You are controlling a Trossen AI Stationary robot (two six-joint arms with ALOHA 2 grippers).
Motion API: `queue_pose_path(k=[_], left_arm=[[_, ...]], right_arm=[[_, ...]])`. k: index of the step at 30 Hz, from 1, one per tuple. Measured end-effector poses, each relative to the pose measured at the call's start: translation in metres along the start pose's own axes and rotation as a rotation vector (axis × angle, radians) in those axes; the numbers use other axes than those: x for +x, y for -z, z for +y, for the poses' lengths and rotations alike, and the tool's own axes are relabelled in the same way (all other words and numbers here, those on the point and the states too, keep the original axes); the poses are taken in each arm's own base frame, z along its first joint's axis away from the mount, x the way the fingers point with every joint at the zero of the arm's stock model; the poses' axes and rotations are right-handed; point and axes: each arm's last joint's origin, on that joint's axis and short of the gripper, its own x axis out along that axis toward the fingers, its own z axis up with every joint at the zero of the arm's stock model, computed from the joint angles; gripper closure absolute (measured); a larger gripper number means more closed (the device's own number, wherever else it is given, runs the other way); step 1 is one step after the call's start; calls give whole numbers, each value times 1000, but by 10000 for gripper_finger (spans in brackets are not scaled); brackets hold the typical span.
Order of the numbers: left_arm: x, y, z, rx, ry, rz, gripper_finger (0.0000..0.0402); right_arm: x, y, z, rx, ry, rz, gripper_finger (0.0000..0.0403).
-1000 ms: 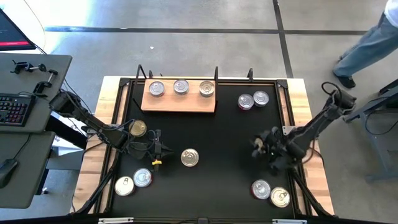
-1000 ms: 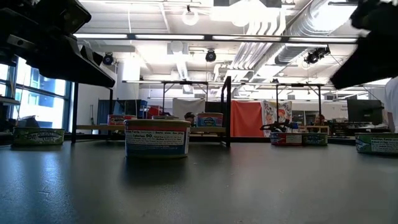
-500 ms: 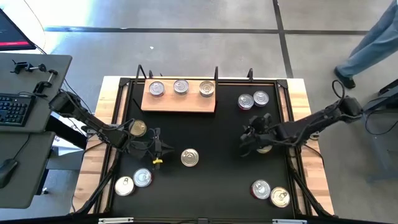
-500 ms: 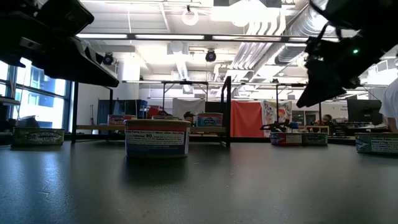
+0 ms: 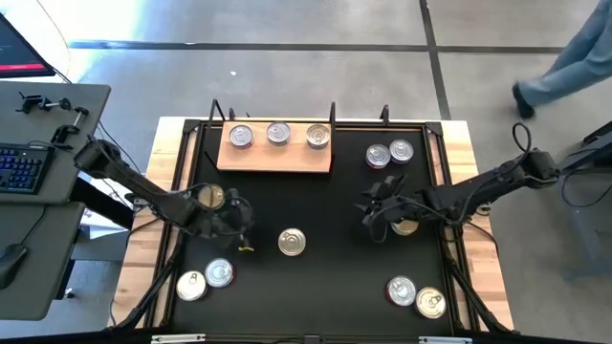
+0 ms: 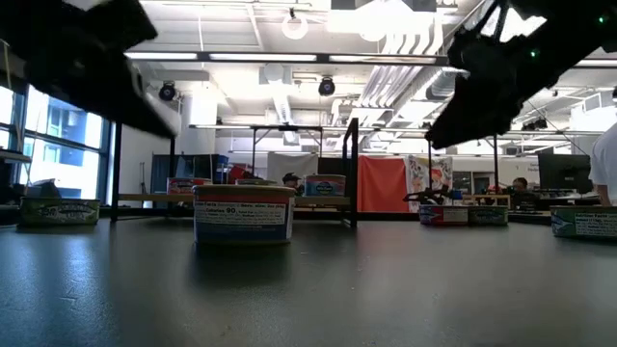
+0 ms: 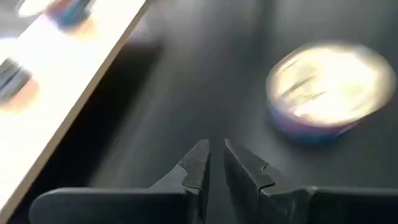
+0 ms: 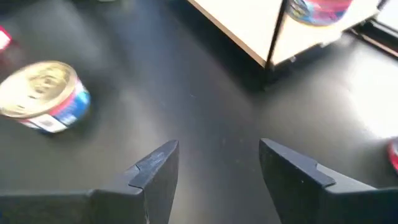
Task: Stack canned seafood by type on shelf
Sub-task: Put the red tuna can on the shelf aligned with the red tuna can
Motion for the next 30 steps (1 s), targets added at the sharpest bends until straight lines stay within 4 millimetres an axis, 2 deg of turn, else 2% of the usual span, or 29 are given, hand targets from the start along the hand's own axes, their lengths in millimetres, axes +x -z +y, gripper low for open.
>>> queue_pose_path(k=[3,8,15,18,22,25,30], left_arm=[[-10,2,12,-87,-123,154,356],[-20,21,29,-264,-304,313,338],[-21,41,37,-420,-393,429,282],[-23,44,34,-423,-347,498,254],[-28,40,20,-435,-169,624,231],[-33,40,5,-446,-4,711,228],[-48,41,-24,-413,279,729,234]], right_arm=[[-1,-1,3,-15,-22,-22,190],[-2,0,5,-18,5,-40,190],[3,5,7,-42,30,-21,190],[9,9,8,-57,44,2,190],[17,16,11,-59,64,33,190],[23,20,13,-65,67,38,190],[32,22,18,-83,56,23,190]])
